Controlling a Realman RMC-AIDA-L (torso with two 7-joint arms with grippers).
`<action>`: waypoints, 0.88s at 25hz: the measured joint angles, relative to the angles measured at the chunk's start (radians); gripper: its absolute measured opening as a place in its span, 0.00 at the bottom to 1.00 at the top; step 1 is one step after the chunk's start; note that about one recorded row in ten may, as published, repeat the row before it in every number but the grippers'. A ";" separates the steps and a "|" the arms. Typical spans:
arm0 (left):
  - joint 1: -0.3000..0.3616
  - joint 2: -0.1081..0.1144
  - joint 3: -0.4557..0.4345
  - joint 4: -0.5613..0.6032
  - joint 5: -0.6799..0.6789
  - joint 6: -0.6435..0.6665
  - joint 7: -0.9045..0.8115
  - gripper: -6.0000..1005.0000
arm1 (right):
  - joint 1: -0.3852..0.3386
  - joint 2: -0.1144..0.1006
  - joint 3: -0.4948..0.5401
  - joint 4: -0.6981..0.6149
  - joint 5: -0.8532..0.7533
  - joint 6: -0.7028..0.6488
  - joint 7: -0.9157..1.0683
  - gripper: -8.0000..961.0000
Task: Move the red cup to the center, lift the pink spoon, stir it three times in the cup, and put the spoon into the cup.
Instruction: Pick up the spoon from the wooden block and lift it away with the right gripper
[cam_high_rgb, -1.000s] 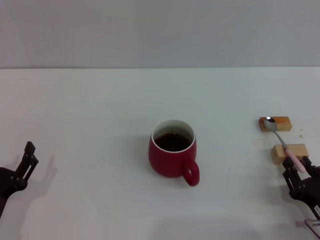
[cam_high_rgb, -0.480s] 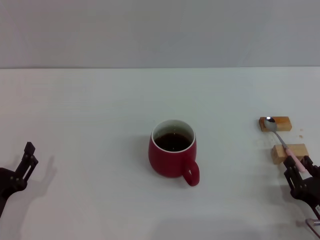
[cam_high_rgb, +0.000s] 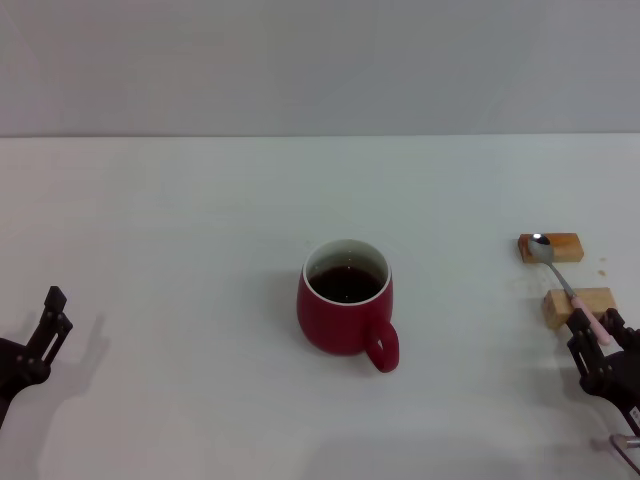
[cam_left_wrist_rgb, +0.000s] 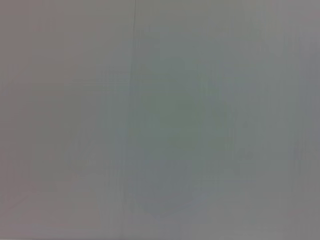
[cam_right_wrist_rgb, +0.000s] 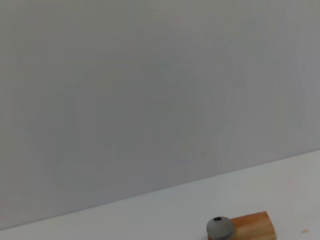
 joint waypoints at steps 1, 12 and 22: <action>0.000 0.000 0.000 0.000 0.000 0.000 0.000 0.86 | 0.000 0.000 0.000 0.000 0.000 0.000 0.000 0.34; 0.003 0.000 0.000 0.003 -0.001 0.001 0.000 0.86 | -0.015 0.003 0.030 0.002 0.000 0.004 0.000 0.17; 0.004 0.000 -0.002 0.003 -0.002 0.000 0.000 0.86 | -0.009 0.004 0.026 0.006 0.000 -0.019 -0.009 0.06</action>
